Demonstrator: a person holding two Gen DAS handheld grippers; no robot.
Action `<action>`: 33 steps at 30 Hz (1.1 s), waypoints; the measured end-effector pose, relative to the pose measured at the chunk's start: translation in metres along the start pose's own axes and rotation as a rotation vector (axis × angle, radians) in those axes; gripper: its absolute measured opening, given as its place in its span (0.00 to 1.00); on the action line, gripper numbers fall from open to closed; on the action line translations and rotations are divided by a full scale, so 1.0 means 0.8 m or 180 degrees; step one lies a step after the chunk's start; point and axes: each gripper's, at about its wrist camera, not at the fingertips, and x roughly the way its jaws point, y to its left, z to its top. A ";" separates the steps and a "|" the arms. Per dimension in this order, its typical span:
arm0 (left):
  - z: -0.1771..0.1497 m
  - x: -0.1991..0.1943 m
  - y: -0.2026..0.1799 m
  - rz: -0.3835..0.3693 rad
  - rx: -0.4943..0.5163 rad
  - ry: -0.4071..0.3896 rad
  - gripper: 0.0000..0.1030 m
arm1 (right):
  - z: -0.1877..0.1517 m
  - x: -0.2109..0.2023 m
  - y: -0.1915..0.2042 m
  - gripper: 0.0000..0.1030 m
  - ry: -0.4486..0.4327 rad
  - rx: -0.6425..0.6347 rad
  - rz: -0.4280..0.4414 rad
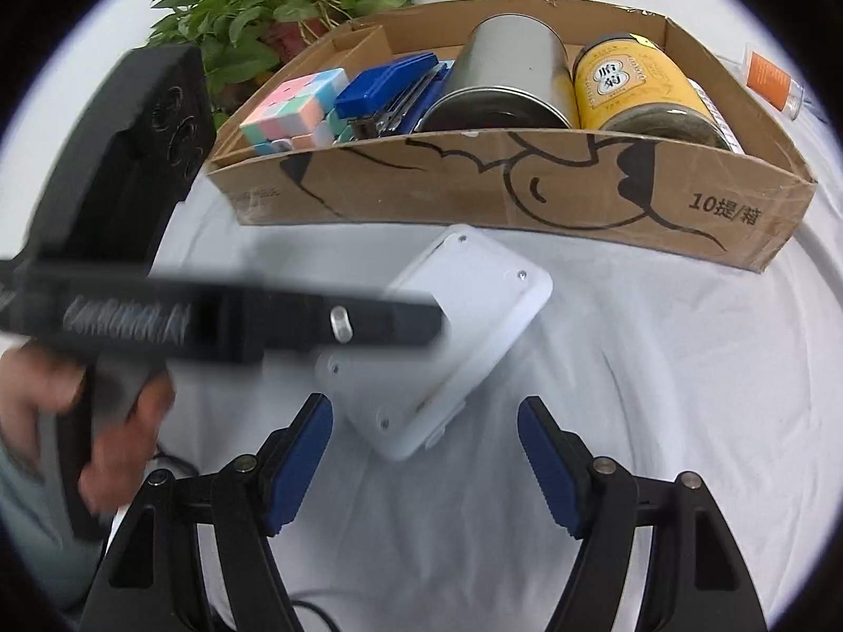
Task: Organize rigid objects
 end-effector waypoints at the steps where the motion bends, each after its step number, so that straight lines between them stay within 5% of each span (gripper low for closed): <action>1: -0.001 0.003 -0.006 -0.0060 0.0067 -0.0026 0.45 | 0.001 0.001 0.001 0.71 0.0006 -0.0022 0.0033; 7: -0.011 0.009 -0.039 -0.0578 0.0121 0.0034 0.37 | 0.007 -0.019 -0.015 0.72 -0.0057 -0.0029 0.0127; 9: -0.020 0.004 -0.060 -0.0773 0.0167 0.0026 0.25 | 0.002 -0.031 -0.030 0.72 -0.0099 0.0051 0.0084; 12: -0.016 0.012 -0.104 -0.1166 0.0367 0.0075 0.34 | -0.009 -0.053 -0.061 0.72 -0.0125 0.0278 -0.0053; 13: -0.015 0.016 -0.117 -0.1156 0.0455 0.0071 0.40 | -0.014 -0.061 -0.072 0.72 -0.0151 0.0352 -0.0120; 15: -0.014 0.019 -0.123 -0.1114 0.0445 0.0027 0.76 | -0.024 -0.074 -0.092 0.72 -0.0192 0.0513 -0.0233; 16: -0.015 0.019 -0.119 -0.1034 0.0395 -0.0020 0.79 | -0.027 -0.077 -0.097 0.72 -0.0201 0.0545 -0.0282; 19: -0.017 0.016 -0.084 -0.0549 0.0107 -0.0132 0.79 | -0.026 -0.073 -0.097 0.72 -0.0168 0.0558 -0.0335; 21: -0.015 0.035 -0.068 -0.0434 -0.0141 0.0055 0.76 | -0.026 -0.059 -0.087 0.71 -0.0074 0.0550 -0.0302; 28: -0.016 0.082 -0.087 -0.0576 -0.0009 0.0379 0.66 | -0.020 -0.029 -0.061 0.72 -0.0023 0.0328 -0.0638; 33: -0.011 0.081 -0.081 -0.0583 -0.0128 0.0277 0.49 | -0.020 -0.024 -0.050 0.70 -0.0102 0.0258 -0.0812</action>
